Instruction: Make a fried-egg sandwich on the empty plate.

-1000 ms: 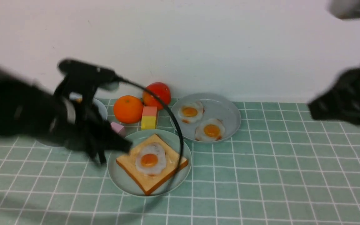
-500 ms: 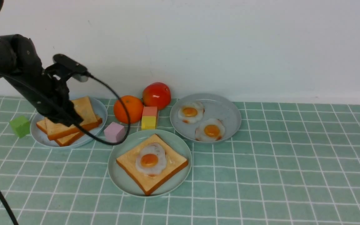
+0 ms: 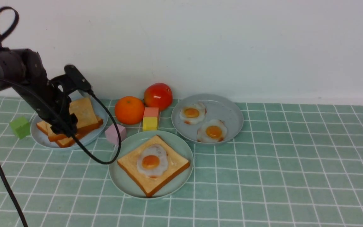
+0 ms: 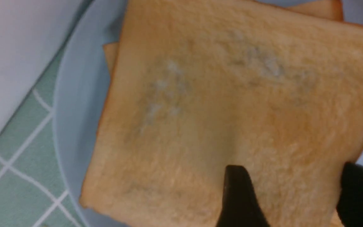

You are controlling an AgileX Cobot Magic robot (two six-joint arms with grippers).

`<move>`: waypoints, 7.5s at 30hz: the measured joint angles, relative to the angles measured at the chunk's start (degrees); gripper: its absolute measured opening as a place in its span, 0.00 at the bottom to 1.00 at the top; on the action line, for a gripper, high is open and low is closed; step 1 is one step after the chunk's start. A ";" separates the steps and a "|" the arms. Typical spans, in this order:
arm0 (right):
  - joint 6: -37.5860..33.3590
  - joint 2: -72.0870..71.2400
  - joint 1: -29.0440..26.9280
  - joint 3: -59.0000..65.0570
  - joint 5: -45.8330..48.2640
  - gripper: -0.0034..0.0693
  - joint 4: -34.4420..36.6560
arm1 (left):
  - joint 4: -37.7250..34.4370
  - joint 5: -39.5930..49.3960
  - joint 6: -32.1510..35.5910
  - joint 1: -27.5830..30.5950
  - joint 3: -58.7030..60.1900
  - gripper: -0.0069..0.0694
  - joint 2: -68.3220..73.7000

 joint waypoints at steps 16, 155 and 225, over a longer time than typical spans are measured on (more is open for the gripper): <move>0.40 0.00 0.00 0.00 -1.20 0.07 1.69 | 0.60 5.84 -7.18 -0.24 -0.10 0.08 -3.28; -12.81 -47.56 -28.26 62.56 -34.48 0.03 -2.74 | -15.96 -35.03 -47.63 -35.32 86.65 0.09 -114.28; -12.88 -47.61 -28.26 62.51 -34.09 0.10 -2.74 | 5.54 -16.82 -71.65 1.03 93.52 0.07 -122.08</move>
